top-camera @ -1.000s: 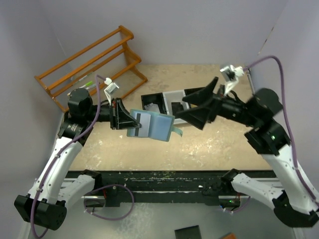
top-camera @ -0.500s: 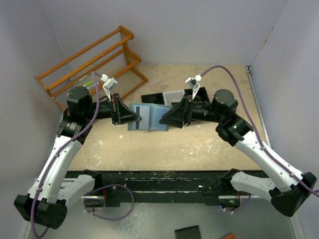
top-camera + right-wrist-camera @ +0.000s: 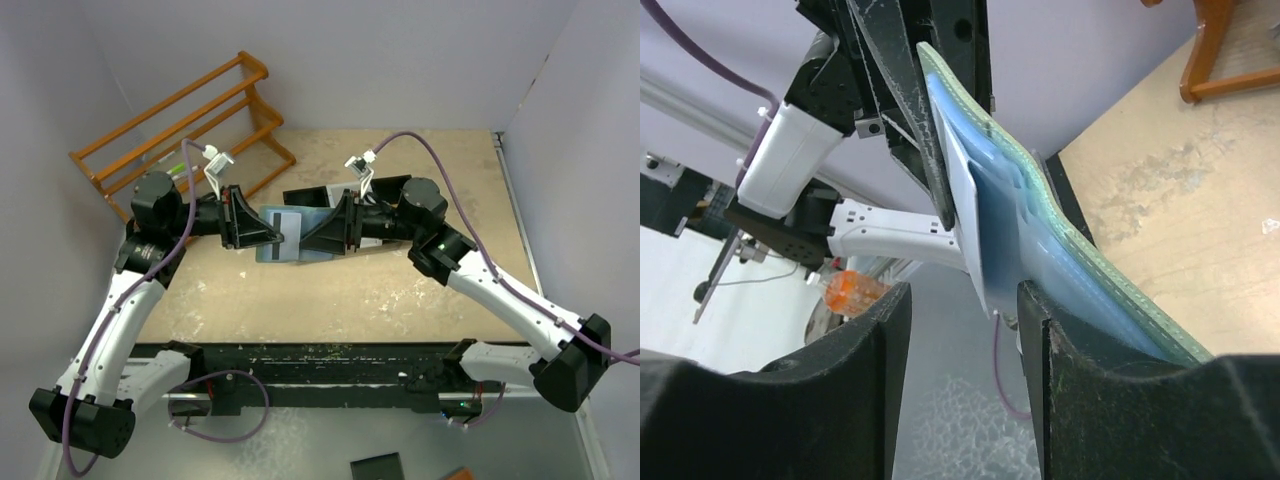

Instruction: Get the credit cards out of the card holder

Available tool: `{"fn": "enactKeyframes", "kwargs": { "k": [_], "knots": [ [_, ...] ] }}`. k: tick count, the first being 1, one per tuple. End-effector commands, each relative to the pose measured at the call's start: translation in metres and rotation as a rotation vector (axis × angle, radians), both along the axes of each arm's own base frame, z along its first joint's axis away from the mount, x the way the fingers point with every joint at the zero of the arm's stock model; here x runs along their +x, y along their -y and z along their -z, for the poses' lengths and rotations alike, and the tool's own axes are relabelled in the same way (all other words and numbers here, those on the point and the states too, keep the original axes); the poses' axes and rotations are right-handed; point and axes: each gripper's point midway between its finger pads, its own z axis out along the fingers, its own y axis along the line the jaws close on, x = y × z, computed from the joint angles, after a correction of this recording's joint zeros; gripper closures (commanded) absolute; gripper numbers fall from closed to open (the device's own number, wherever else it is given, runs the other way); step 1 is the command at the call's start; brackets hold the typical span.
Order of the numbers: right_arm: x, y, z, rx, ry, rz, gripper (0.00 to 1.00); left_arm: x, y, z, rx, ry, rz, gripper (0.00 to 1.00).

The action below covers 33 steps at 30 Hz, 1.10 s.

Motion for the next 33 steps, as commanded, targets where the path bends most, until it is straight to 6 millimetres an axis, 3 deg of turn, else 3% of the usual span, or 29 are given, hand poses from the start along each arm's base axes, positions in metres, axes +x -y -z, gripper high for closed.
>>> {"fn": "enactKeyframes", "kwargs": {
  "k": [1, 9, 13, 15, 18, 24, 27, 29, 31, 33],
  "knots": [
    [-0.003, -0.001, -0.022, 0.084, 0.064, -0.020, 0.51, -0.020, -0.001, -0.024, -0.059, 0.064, 0.101, 1.00],
    [-0.008, -0.005, -0.037, 0.150, 0.067, -0.049, 0.66, -0.022, -0.001, -0.028, -0.074, 0.065, 0.117, 1.00],
    [-0.015, -0.012, -0.042, 0.176, 0.067, -0.081, 0.79, -0.020, 0.000, -0.027, -0.075, 0.061, 0.105, 1.00],
    [-0.017, -0.016, -0.040, 0.175, 0.060, -0.093, 0.80, -0.018, 0.000, -0.026, -0.075, 0.056, 0.098, 1.00],
    [-0.018, -0.021, -0.037, 0.168, 0.046, -0.106, 0.81, -0.018, 0.000, -0.026, -0.074, 0.052, 0.093, 0.94],
    [-0.019, -0.021, -0.038, 0.191, 0.048, -0.119, 0.97, -0.022, -0.001, -0.027, -0.076, 0.056, 0.109, 0.89],
    [-0.024, -0.019, -0.040, 0.197, 0.053, -0.133, 0.96, -0.027, -0.001, -0.028, -0.085, 0.049, 0.132, 0.88],
    [-0.027, -0.018, -0.037, 0.190, 0.043, -0.142, 0.87, -0.029, -0.001, -0.029, -0.093, 0.047, 0.138, 0.88],
    [-0.031, -0.015, -0.038, 0.187, 0.038, -0.153, 0.84, -0.029, -0.001, -0.030, -0.097, 0.054, 0.138, 0.89],
    [-0.034, -0.013, -0.026, 0.164, 0.010, -0.155, 0.84, -0.028, -0.001, -0.030, -0.098, 0.055, 0.135, 0.90]
  ]
}}
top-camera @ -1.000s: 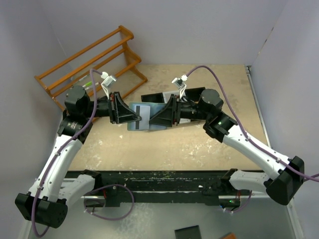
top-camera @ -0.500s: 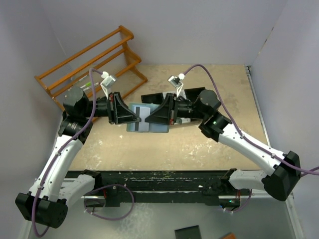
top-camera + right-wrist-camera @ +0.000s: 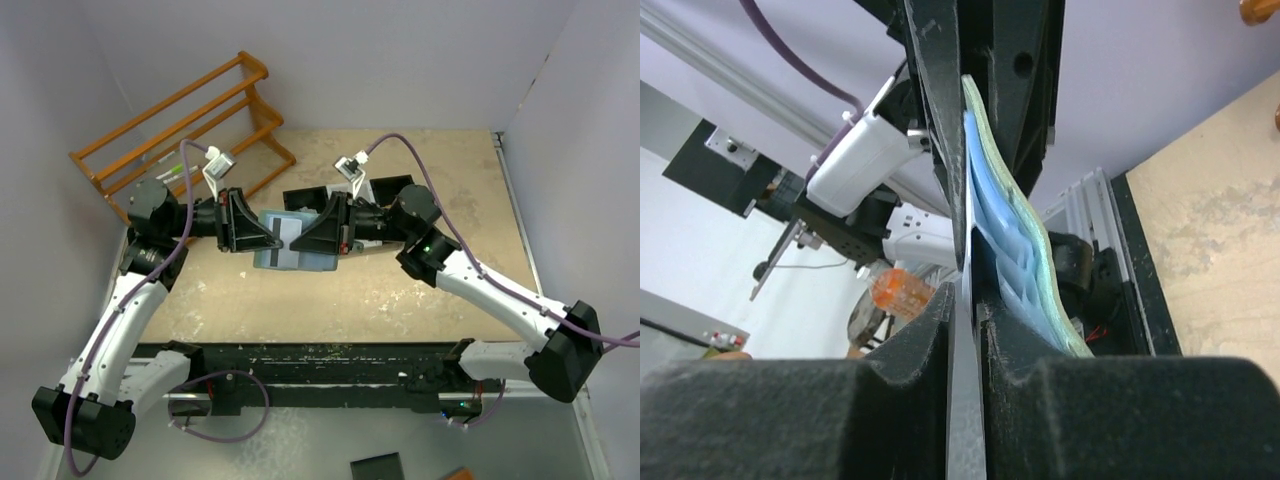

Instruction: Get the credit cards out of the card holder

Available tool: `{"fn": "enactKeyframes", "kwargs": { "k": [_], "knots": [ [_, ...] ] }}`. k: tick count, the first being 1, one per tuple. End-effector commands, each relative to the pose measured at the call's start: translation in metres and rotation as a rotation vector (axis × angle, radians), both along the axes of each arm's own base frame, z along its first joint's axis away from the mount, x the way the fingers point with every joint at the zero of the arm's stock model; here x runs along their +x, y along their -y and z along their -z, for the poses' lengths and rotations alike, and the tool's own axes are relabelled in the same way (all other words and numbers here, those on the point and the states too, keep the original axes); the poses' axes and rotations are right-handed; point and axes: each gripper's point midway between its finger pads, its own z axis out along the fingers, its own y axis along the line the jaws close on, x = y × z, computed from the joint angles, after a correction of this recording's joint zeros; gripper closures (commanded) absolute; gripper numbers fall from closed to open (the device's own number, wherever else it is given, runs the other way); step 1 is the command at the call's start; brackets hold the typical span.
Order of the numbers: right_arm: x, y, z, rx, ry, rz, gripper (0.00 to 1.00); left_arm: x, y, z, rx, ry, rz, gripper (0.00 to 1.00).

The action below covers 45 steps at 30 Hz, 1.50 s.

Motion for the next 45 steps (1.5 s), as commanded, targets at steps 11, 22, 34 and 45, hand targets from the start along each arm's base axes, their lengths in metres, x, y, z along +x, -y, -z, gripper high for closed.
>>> {"fn": "enactKeyframes", "kwargs": {
  "k": [11, 22, 34, 45],
  "knots": [
    [-0.016, 0.014, -0.015, 0.046, 0.047, 0.006, 0.89, -0.010, -0.002, -0.018, -0.034, 0.078, 0.011, 0.92],
    [-0.010, 0.010, -0.022, 0.064, 0.040, 0.020, 0.92, -0.013, -0.002, -0.015, -0.030, 0.077, 0.017, 0.91],
    [-0.017, 0.019, -0.013, 0.044, 0.015, 0.031, 1.00, -0.017, -0.003, -0.019, -0.030, 0.083, 0.030, 0.82],
    [-0.018, 0.025, -0.007, 0.026, 0.014, 0.047, 1.00, -0.018, -0.003, -0.022, -0.034, 0.084, 0.033, 0.83]
  ]
}}
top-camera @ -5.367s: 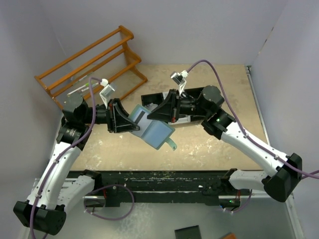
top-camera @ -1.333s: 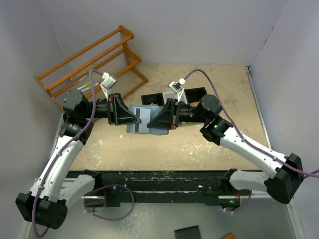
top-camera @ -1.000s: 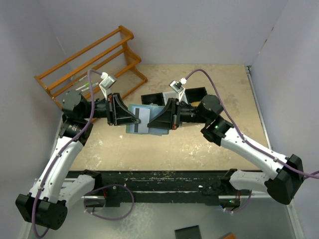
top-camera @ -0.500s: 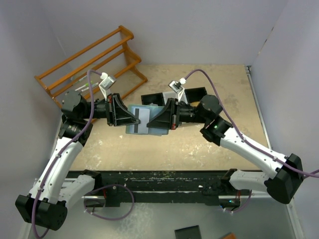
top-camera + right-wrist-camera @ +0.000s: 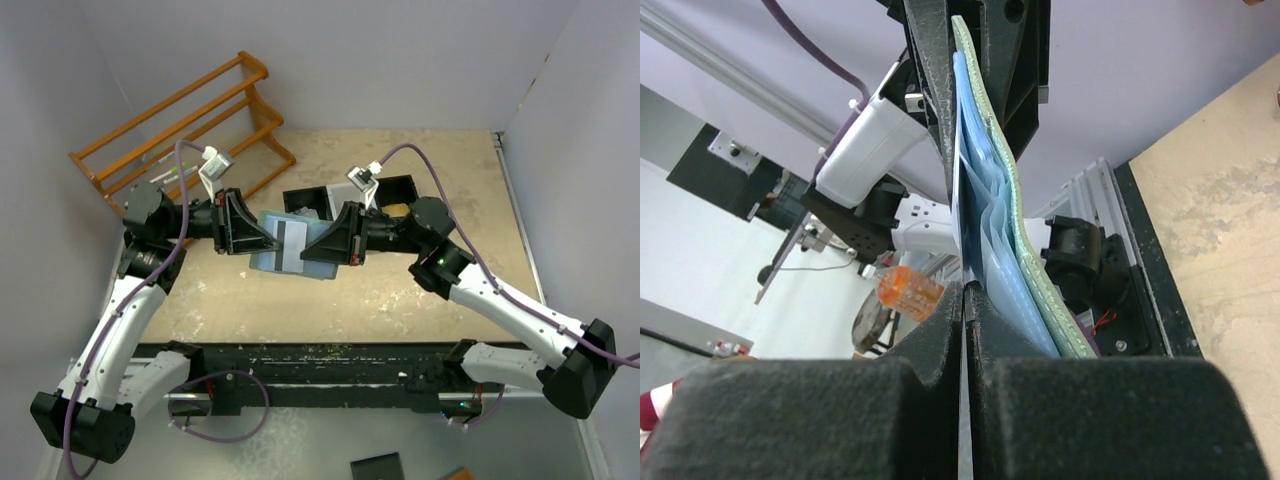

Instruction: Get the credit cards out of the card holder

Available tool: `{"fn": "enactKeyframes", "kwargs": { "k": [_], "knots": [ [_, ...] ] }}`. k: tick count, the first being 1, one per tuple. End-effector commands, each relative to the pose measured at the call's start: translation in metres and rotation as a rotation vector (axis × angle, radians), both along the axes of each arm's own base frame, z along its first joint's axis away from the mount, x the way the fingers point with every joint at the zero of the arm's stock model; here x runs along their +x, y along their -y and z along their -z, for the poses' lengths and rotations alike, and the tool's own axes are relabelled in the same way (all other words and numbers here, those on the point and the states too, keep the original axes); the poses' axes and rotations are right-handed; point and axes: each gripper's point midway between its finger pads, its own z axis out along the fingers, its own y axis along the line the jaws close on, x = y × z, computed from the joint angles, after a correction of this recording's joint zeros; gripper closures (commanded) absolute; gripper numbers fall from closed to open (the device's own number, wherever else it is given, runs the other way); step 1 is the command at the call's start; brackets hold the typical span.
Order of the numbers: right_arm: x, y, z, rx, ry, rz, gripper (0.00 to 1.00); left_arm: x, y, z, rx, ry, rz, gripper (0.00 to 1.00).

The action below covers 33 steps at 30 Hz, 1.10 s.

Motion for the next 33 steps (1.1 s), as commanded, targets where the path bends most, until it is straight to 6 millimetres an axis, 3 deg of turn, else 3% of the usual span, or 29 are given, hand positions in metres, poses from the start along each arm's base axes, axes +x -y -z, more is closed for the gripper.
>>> {"fn": "enactKeyframes", "kwargs": {
  "k": [1, 7, 21, 33],
  "knots": [
    [-0.001, 0.005, -0.009, 0.021, 0.036, 0.020, 1.00, -0.008, -0.002, -0.014, -0.020, 0.075, 0.011, 0.83],
    [-0.002, 0.015, 0.000, -0.001, 0.034, 0.043, 1.00, -0.005, -0.001, -0.012, -0.007, 0.085, -0.003, 0.86],
    [0.009, 0.062, 0.006, -0.056, 0.043, 0.130, 1.00, 0.014, -0.002, -0.005, 0.063, 0.157, -0.099, 0.92],
    [0.031, 0.093, 0.022, -0.235, 0.086, 0.258, 1.00, 0.035, -0.011, 0.002, 0.182, 0.256, -0.220, 0.96]
  ]
}}
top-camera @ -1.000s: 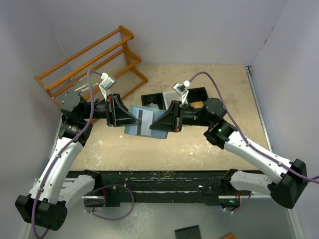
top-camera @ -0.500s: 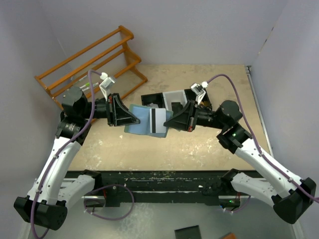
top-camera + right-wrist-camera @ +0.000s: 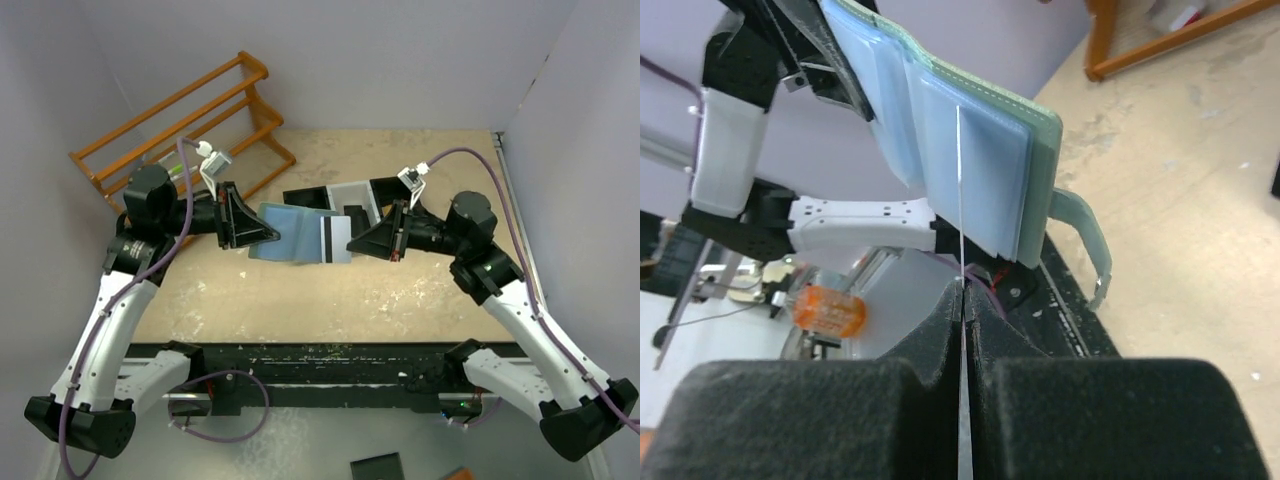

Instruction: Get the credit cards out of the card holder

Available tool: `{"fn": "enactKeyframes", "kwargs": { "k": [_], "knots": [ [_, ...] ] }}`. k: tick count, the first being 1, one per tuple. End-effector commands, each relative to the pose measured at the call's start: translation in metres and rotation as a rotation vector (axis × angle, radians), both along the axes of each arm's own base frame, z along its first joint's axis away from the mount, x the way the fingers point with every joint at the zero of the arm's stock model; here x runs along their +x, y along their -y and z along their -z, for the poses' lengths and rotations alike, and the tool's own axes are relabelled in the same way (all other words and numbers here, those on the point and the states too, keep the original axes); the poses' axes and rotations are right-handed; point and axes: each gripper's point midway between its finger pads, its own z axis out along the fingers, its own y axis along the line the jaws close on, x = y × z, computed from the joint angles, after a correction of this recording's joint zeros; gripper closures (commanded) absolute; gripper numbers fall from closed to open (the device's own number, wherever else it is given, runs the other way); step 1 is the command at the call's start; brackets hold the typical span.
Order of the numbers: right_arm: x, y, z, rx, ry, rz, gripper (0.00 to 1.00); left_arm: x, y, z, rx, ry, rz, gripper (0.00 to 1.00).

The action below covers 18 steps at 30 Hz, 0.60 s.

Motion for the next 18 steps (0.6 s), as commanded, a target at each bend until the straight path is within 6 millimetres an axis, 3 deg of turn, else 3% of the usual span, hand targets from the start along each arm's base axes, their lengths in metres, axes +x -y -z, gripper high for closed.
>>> {"fn": "enactKeyframes", "kwargs": {
  "k": [1, 4, 10, 18],
  "knots": [
    [0.001, 0.016, -0.015, -0.074, 0.103, 0.039, 1.00, 0.011, -0.009, -0.008, 0.092, 0.156, -0.079, 0.97],
    [0.008, 0.021, -0.016, -0.107, 0.116, 0.072, 1.00, 0.013, -0.016, -0.006, 0.155, 0.219, -0.108, 0.98],
    [0.032, 0.023, 0.006, -0.197, 0.080, 0.121, 1.00, -0.002, -0.024, -0.013, 0.205, 0.388, -0.090, 0.98],
    [0.049, 0.023, 0.009, -0.213, 0.087, 0.133, 1.00, -0.009, -0.034, -0.019, 0.258, 0.464, -0.131, 1.00]
  ]
}}
